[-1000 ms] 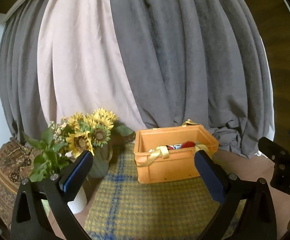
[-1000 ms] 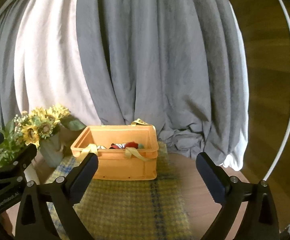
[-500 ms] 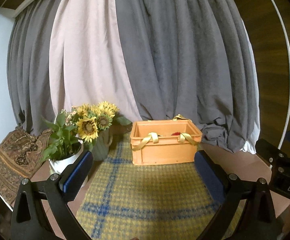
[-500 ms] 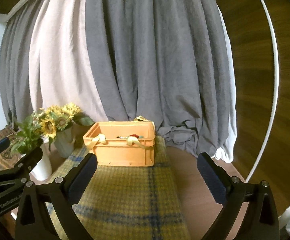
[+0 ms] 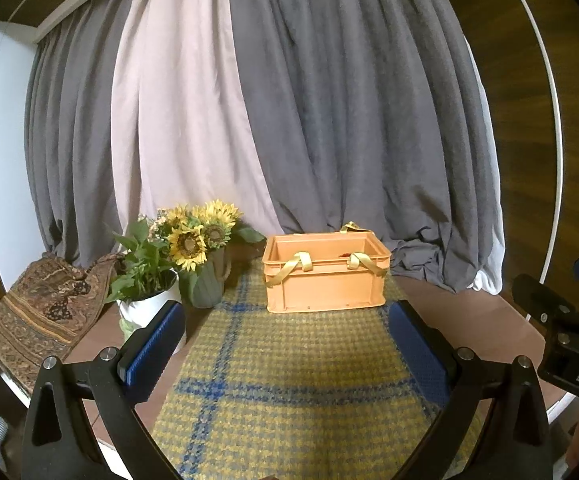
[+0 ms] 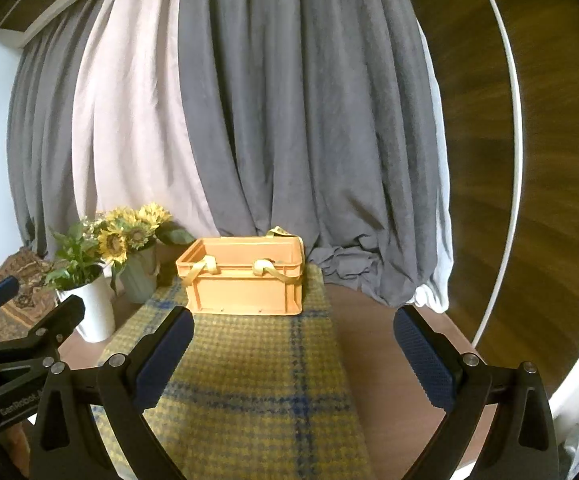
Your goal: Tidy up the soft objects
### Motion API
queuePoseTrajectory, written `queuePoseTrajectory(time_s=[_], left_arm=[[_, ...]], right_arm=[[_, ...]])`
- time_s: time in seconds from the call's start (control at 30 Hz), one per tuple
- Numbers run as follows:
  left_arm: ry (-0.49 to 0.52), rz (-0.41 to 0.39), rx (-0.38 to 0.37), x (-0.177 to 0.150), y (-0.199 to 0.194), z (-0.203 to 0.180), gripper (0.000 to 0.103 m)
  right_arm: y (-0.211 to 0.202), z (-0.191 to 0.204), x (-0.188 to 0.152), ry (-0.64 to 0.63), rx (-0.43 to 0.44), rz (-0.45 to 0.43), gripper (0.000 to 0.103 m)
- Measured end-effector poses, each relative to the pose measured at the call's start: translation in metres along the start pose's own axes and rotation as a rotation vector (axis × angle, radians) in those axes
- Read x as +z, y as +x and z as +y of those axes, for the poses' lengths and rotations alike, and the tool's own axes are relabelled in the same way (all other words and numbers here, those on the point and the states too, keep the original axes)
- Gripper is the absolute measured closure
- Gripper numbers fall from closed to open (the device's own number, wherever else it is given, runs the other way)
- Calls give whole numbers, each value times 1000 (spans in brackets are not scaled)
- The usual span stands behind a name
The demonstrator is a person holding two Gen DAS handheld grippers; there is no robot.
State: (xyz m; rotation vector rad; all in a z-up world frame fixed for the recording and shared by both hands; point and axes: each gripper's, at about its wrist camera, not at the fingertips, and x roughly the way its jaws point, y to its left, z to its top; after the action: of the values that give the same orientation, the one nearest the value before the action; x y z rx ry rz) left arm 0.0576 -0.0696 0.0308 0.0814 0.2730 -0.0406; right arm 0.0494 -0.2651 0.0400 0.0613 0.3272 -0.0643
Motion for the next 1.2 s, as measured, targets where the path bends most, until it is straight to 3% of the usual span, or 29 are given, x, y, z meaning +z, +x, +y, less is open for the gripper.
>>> queuePoseTrajectory(time_s=[0.57,1.2], left_arm=[[14,-24,2,-6,-33,-11,0],[21,-34,-12,-7,-42,-16,0]], right_arm=[[-33,-11,-10,7,-12,-6,1],[-47,-18,-13,8,-14,-10,1]])
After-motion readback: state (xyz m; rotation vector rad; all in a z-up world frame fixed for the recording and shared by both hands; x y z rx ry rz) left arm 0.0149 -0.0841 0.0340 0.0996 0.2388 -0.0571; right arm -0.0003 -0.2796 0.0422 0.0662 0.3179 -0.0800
